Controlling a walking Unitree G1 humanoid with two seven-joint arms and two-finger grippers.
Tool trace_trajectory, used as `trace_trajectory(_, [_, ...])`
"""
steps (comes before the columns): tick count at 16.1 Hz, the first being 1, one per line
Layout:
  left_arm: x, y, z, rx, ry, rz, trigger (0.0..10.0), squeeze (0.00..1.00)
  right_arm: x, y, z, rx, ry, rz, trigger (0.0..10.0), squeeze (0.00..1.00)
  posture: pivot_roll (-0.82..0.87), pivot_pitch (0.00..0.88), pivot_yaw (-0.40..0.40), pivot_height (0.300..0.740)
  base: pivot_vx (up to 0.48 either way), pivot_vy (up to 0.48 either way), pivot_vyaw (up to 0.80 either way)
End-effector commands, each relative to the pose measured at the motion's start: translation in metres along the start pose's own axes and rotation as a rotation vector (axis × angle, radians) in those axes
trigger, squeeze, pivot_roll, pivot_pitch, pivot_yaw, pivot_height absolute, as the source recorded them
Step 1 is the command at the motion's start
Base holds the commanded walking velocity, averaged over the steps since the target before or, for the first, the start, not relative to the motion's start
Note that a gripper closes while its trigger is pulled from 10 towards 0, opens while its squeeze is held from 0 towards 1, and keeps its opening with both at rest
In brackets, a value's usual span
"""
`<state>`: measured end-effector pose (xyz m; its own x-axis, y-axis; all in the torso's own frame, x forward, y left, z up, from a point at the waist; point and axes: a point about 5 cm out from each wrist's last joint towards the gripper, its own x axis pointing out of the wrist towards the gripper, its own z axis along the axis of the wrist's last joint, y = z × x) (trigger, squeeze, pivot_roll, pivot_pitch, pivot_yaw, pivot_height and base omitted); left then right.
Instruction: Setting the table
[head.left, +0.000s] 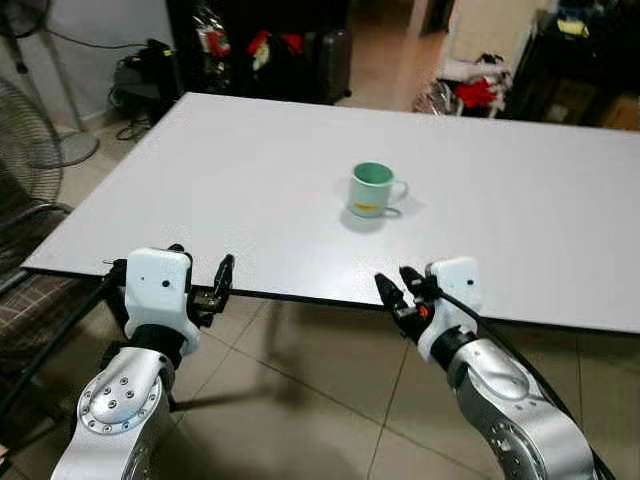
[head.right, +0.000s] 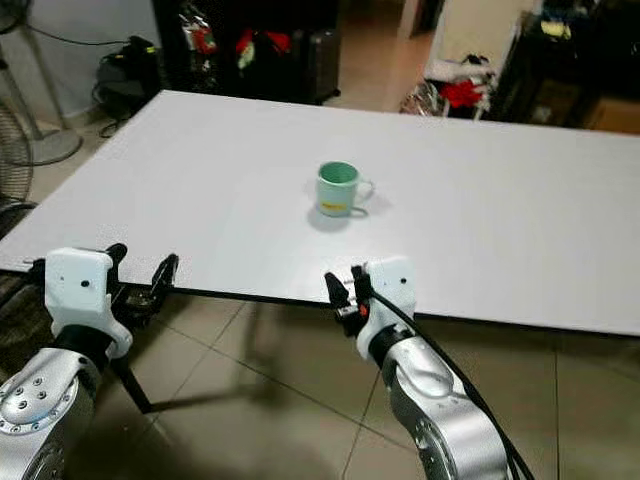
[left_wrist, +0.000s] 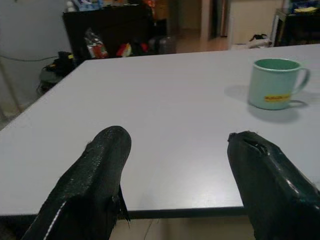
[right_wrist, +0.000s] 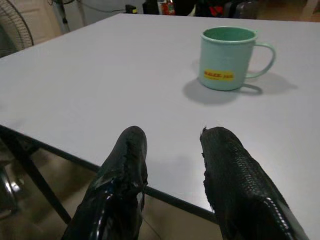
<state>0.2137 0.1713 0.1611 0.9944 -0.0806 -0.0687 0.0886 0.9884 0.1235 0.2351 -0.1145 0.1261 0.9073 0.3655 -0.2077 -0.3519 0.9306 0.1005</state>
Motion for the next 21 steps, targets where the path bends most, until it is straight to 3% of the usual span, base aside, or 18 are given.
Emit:
trace_trajectory(1, [0.0, -0.001, 0.001, -0.002, -0.003, -0.008, 10.0, 0.0, 0.004, -0.004, 0.003, 0.0, -0.002, 0.001, 10.0, 0.0, -0.03, 0.0, -0.004, 0.74, 0.285, 0.0, -0.59])
trace_trajectory(3, [-0.004, 0.0, -0.001, -0.002, 0.002, -0.005, 10.0, 0.0, 0.005, -0.004, 0.004, -0.002, -0.004, 0.006, 10.0, 0.0, -0.03, 0.0, -0.005, 0.74, 0.283, 0.0, -0.8])
trace_trajectory(11, [-0.018, 0.005, -0.003, 0.015, 0.031, 0.014, 10.0, 0.0, 0.011, 0.001, 0.005, -0.021, -0.001, 0.052, 10.0, 0.0, 0.0, 0.0, -0.026, 0.74, 0.285, 0.0, 0.0])
trace_trajectory(21, [-0.015, 0.004, -0.003, 0.017, 0.031, 0.001, 10.0, 0.0, 0.011, -0.001, 0.006, -0.008, -0.004, 0.043, 10.0, 0.0, -0.01, 0.0, -0.022, 0.74, 0.282, 0.0, 0.0])
